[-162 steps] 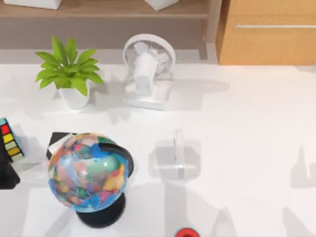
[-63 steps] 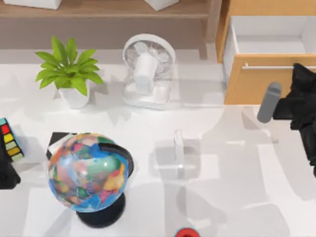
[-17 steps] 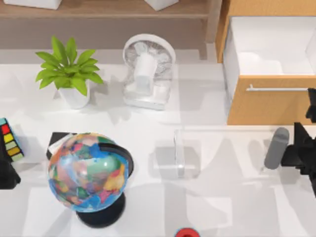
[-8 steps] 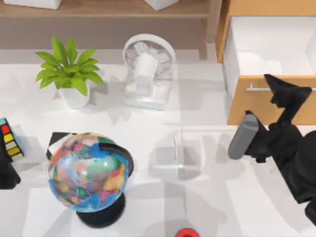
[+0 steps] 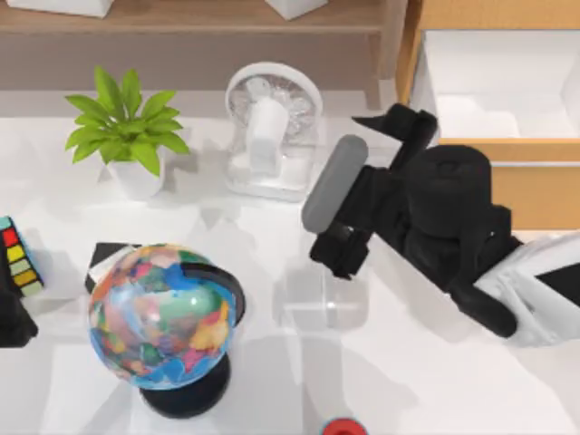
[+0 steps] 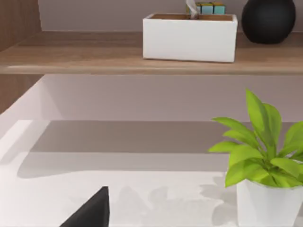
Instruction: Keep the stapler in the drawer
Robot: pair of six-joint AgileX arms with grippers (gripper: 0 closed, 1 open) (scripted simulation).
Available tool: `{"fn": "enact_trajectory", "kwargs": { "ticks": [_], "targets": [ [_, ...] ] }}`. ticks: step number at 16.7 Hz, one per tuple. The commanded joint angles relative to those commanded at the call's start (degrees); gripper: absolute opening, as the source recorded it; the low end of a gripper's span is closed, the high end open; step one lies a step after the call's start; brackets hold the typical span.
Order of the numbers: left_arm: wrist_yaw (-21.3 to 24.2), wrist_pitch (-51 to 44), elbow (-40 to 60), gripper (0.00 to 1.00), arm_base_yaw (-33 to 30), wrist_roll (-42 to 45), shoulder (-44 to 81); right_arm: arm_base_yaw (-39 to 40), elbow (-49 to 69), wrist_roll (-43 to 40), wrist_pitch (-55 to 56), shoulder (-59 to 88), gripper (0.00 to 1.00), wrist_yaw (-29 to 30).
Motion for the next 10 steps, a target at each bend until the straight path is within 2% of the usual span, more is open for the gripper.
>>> {"fn": "enact_trajectory", "kwargs": {
  "ticks": [10],
  "targets": [
    [0.0,0.0,0.0,1.0,0.0,0.0,0.0,2.7,37.8,47.8,-67.6,8.6,1.0,-6.9]
  ]
}}
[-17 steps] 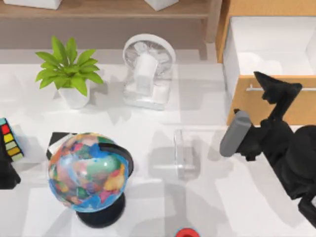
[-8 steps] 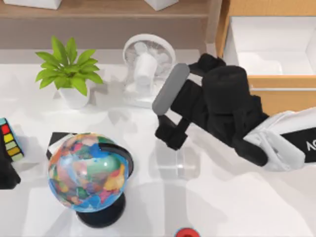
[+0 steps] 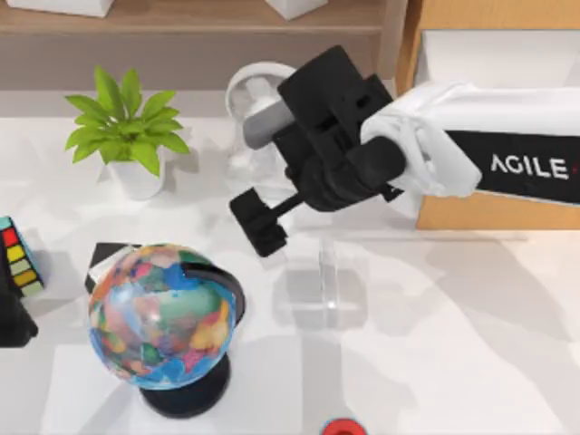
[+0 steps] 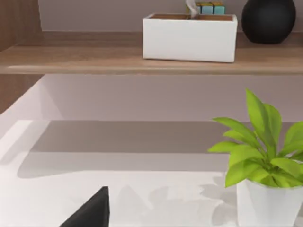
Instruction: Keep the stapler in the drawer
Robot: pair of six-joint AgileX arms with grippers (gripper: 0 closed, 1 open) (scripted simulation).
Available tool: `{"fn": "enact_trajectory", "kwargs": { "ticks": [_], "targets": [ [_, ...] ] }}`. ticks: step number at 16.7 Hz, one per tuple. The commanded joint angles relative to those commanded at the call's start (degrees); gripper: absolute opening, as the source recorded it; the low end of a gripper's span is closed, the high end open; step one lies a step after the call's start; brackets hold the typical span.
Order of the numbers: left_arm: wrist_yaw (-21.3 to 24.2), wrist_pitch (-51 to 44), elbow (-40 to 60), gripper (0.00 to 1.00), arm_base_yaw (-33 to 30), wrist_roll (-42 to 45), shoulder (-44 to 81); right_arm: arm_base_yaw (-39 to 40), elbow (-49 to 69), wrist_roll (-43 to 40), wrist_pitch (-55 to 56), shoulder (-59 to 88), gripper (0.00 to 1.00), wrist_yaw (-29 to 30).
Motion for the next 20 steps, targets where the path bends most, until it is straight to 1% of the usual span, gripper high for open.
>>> {"fn": "enact_trajectory", "kwargs": {
  "ticks": [5,8,10,13,20],
  "targets": [
    [0.0,0.0,0.0,1.0,0.0,0.0,0.0,0.1,15.8,19.9,-28.2,5.8,1.0,-1.5],
    [0.0,0.0,0.0,1.0,0.0,0.0,0.0,0.0,22.8,28.7,-40.5,8.8,1.0,-1.9],
    [0.0,0.0,0.0,1.0,0.0,0.0,0.0,0.0,26.1,32.8,-46.2,10.3,1.0,-2.0],
    [0.0,0.0,0.0,1.0,0.0,0.0,0.0,0.0,28.6,36.0,-50.5,11.4,1.0,-2.0],
    [0.0,0.0,0.0,1.0,0.0,0.0,0.0,-0.1,27.7,36.0,-49.5,11.5,1.0,-2.0]
  ]
}}
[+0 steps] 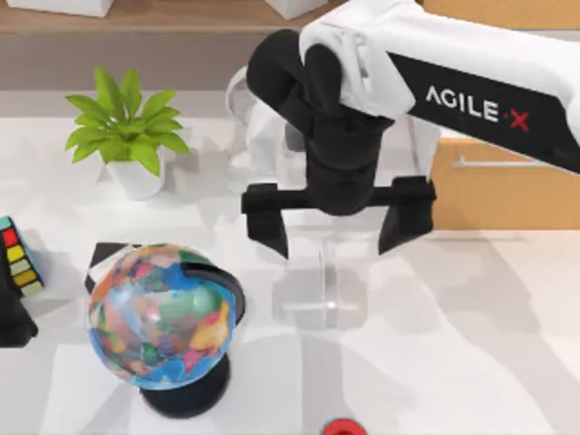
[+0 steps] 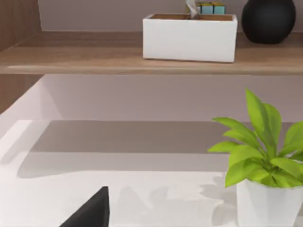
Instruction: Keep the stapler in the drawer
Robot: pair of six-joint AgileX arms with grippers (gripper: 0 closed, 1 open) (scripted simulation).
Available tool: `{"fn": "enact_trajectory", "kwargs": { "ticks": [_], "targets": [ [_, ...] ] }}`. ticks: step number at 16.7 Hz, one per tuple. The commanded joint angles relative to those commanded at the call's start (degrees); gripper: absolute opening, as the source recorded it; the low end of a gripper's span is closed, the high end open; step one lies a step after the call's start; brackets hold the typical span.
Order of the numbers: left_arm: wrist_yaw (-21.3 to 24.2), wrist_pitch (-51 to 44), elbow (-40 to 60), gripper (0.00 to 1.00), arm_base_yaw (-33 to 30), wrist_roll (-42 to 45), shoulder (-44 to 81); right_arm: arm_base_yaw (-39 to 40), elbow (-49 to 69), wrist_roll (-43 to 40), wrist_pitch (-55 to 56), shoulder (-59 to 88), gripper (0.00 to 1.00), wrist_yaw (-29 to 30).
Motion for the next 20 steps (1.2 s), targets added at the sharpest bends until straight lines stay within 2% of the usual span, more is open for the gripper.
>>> {"fn": "enact_trajectory", "kwargs": {
  "ticks": [6,11,20],
  "targets": [
    [0.0,0.0,0.0,1.0,0.0,0.0,0.0,0.2,-8.3,0.2,11.6,2.9,1.0,0.0],
    [0.0,0.0,0.0,1.0,0.0,0.0,0.0,0.3,-9.3,0.3,12.7,3.4,1.0,0.0],
    [0.0,0.0,0.0,1.0,0.0,0.0,0.0,0.3,-9.3,0.3,12.7,3.4,0.32,0.0]
  ]
}}
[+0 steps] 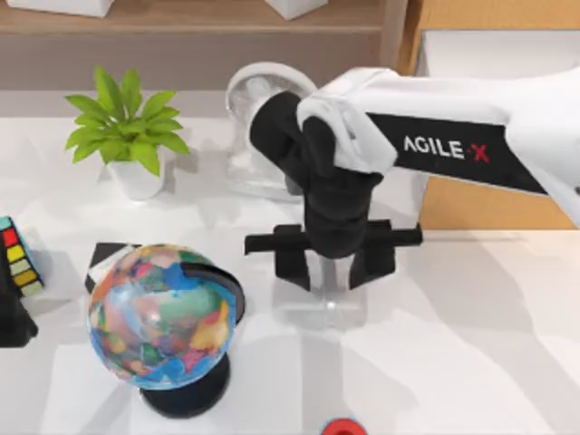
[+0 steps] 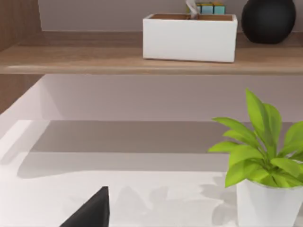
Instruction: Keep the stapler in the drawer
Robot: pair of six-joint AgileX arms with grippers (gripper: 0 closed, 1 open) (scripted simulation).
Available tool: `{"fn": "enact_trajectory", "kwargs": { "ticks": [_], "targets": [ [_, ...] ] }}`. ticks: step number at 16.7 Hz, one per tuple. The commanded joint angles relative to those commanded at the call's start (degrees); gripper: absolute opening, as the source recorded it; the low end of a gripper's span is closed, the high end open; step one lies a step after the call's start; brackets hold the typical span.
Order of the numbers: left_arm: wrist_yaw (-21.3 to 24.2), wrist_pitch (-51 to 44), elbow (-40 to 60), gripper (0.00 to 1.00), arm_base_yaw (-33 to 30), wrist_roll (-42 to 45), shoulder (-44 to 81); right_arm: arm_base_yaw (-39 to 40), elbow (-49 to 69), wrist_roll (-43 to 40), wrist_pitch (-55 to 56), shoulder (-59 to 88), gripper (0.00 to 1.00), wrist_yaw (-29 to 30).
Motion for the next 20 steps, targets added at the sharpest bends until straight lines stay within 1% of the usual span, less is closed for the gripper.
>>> {"fn": "enact_trajectory", "kwargs": {
  "ticks": [4,5,14,20],
  "targets": [
    [0.0,0.0,0.0,1.0,0.0,0.0,0.0,0.0,0.0,0.0,0.0,0.0,0.02,0.0],
    [0.0,0.0,0.0,1.0,0.0,0.0,0.0,0.0,0.0,0.0,0.0,0.0,0.0,0.0],
    [0.0,0.0,0.0,1.0,0.0,0.0,0.0,-0.1,0.2,0.0,-0.2,-0.1,0.0,0.0],
    [0.0,0.0,0.0,1.0,0.0,0.0,0.0,-0.2,3.7,0.0,-5.6,-1.9,0.0,0.0]
  ]
}}
